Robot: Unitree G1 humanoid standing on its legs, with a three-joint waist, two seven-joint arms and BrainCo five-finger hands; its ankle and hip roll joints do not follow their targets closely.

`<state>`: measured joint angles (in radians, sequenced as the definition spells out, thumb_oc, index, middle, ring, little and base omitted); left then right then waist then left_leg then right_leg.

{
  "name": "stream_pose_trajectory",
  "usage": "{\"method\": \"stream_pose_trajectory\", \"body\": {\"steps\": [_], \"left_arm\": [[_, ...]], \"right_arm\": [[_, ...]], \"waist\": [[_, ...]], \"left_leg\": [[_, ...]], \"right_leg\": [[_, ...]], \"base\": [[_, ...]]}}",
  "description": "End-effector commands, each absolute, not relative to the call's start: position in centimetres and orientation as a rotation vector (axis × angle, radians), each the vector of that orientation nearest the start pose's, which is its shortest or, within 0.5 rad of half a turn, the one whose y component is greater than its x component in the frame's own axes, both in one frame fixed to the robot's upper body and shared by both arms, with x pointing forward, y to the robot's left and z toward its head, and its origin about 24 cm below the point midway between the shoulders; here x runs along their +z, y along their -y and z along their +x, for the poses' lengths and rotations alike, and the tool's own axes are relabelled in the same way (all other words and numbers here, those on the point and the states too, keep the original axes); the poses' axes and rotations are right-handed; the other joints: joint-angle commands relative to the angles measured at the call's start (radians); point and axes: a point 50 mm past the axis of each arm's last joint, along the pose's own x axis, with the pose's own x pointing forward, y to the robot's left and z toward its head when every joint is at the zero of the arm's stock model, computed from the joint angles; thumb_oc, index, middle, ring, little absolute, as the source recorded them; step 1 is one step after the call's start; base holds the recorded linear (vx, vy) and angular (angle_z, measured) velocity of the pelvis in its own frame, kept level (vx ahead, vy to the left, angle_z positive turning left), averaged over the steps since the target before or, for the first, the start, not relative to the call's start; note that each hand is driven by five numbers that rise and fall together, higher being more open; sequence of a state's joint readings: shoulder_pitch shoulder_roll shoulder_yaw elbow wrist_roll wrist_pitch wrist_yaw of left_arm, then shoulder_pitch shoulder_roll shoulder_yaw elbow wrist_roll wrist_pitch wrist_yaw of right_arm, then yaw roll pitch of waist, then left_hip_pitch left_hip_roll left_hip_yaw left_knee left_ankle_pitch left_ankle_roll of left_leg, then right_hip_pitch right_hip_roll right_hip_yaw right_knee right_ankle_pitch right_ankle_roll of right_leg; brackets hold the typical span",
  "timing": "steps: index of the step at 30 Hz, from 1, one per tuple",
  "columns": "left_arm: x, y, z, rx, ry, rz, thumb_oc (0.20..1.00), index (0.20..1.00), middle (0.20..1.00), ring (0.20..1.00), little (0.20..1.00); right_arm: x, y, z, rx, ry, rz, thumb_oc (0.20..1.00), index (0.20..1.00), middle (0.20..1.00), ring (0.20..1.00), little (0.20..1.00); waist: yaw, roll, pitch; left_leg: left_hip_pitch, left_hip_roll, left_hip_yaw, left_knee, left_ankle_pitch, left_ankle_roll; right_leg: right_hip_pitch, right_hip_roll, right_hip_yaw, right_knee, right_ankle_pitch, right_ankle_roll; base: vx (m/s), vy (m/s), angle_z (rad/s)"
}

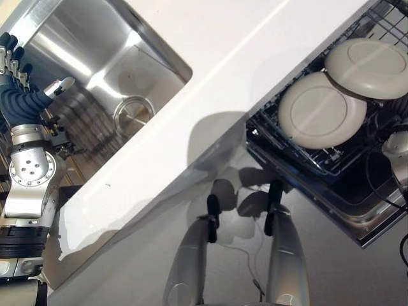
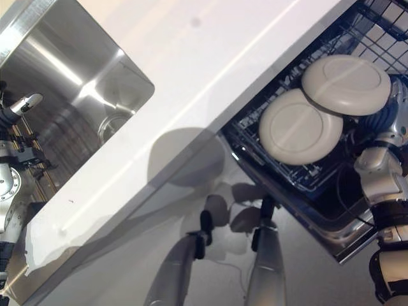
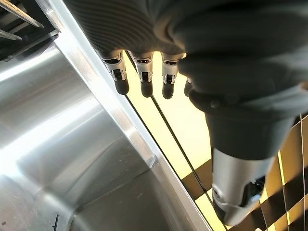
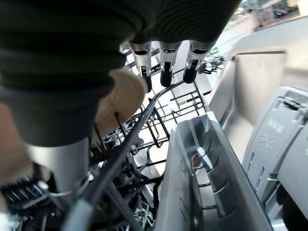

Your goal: Pick up plates and place into dishwasher.

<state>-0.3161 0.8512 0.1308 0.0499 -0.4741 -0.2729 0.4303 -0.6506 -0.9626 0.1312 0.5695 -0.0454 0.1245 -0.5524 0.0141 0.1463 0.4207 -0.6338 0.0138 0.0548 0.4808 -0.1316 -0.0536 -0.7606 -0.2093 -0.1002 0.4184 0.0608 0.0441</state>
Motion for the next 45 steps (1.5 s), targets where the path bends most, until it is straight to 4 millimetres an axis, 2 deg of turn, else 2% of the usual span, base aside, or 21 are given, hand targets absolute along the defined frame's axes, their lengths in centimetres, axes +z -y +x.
{"method": "stream_pose_trajectory", "body": {"steps": [1,10,19,26,35,45], "left_arm": [[17.0,-27.3,27.1,0.394,0.572,0.040,1.000,1.000,1.000,1.000,1.000],[16.5,-27.6,27.2,0.402,0.554,0.029,1.000,1.000,1.000,1.000,1.000],[15.7,-28.0,26.8,0.420,0.535,0.010,1.000,1.000,1.000,1.000,1.000],[14.9,-28.4,26.5,0.437,0.513,-0.014,1.000,1.000,1.000,1.000,1.000],[14.2,-28.9,26.3,0.469,0.497,-0.035,1.000,1.000,1.000,1.000,1.000],[13.7,-28.7,26.6,0.471,0.476,-0.036,1.000,1.000,1.000,1.000,1.000]], "right_arm": [[24.8,35.7,31.5,-0.896,0.326,-0.879,1.000,1.000,1.000,1.000,1.000],[24.0,36.0,31.3,-0.892,0.309,-0.839,1.000,1.000,1.000,1.000,1.000],[24.9,36.1,30.2,-0.927,0.448,-0.433,1.000,1.000,1.000,1.000,1.000],[24.7,35.8,29.5,-0.854,0.506,-0.190,1.000,1.000,1.000,1.000,1.000],[21.6,35.6,28.9,-0.818,0.473,-0.084,1.000,1.000,1.000,1.000,1.000],[17.5,34.9,29.6,-0.758,0.371,0.044,1.000,1.000,1.000,1.000,1.000]], "waist": [[-0.014,-0.040,0.099],[-0.019,-0.038,0.099],[-0.032,-0.036,0.099],[-0.044,-0.040,0.099],[-0.063,-0.050,0.099],[-0.058,-0.058,0.082]], "left_leg": [[-0.065,0.005,-0.005,-0.004,0.057,0.037],[-0.041,0.007,0.005,-0.011,0.056,0.038],[0.004,0.014,0.013,-0.019,0.049,0.036],[0.061,0.019,0.027,-0.021,0.037,0.036],[0.133,0.018,0.042,-0.015,0.020,0.039],[0.185,0.015,0.046,-0.026,0.013,0.046]], "right_leg": [[0.058,0.100,-0.039,-0.082,-0.049,-0.012],[0.083,0.103,-0.036,-0.089,-0.056,-0.016],[0.128,0.111,-0.026,-0.093,-0.069,-0.022],[0.178,0.114,-0.018,-0.092,-0.081,-0.027],[0.250,0.118,-0.002,-0.103,-0.087,-0.028],[0.315,0.115,-0.003,-0.132,-0.087,-0.028]], "base": [[0.00,0.000,0.00],[0.00,0.000,0.00],[0.00,0.014,-0.02],[0.01,0.050,-0.06],[0.01,0.044,-0.06],[0.00,0.008,-0.01]]}}
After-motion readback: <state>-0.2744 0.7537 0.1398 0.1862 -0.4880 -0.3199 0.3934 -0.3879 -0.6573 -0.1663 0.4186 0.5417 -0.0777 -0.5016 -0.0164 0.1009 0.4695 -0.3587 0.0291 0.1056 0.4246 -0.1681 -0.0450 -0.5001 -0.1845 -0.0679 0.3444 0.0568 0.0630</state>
